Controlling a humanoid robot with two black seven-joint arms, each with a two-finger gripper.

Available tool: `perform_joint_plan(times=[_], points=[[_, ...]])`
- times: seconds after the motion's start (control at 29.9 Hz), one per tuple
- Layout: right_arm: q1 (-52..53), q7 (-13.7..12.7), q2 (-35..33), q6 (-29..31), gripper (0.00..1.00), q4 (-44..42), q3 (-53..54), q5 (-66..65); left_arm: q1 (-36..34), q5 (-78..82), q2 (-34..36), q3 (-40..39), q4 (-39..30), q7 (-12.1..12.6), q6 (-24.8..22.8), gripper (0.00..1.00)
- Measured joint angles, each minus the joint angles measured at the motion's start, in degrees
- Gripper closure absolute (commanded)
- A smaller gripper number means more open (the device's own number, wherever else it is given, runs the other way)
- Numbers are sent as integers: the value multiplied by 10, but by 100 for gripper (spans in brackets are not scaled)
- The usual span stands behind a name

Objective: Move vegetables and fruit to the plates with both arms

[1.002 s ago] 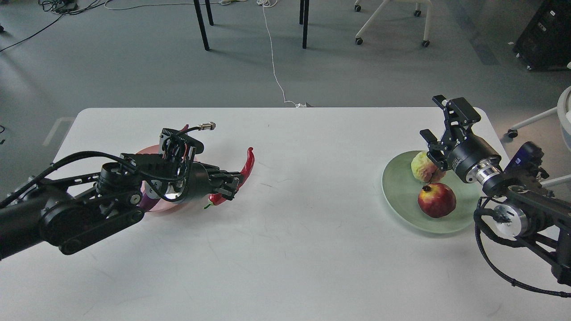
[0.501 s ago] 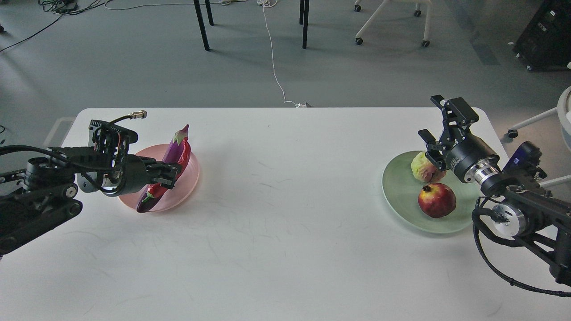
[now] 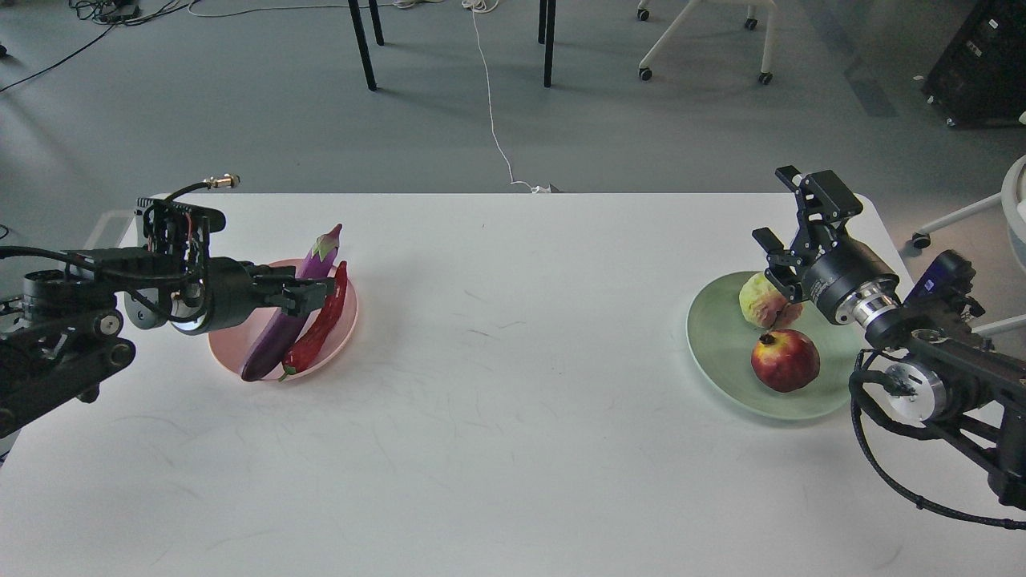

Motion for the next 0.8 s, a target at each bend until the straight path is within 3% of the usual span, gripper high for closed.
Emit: perform_joint_plan(times=[0.1, 0.27, 0.37, 0.57, 0.8], points=[[21, 0, 1, -2, 2, -1, 4, 3, 11, -133, -23, -36, -1, -27, 33, 2], [41, 0, 31, -10, 2, -2, 33, 15, 47, -401, -84, -82, -1, -114, 130, 2], [38, 0, 58, -20, 2, -6, 53, 28, 97, -477, -137, -144, 4, -140, 177, 2], [1, 0, 92, -40, 2, -19, 61, 34, 191, -493, -223, -242, 34, -134, 204, 2], [-32, 0, 99, -41, 2, -15, 77, 34, 233, -494, -274, -309, 94, -116, 167, 2]])
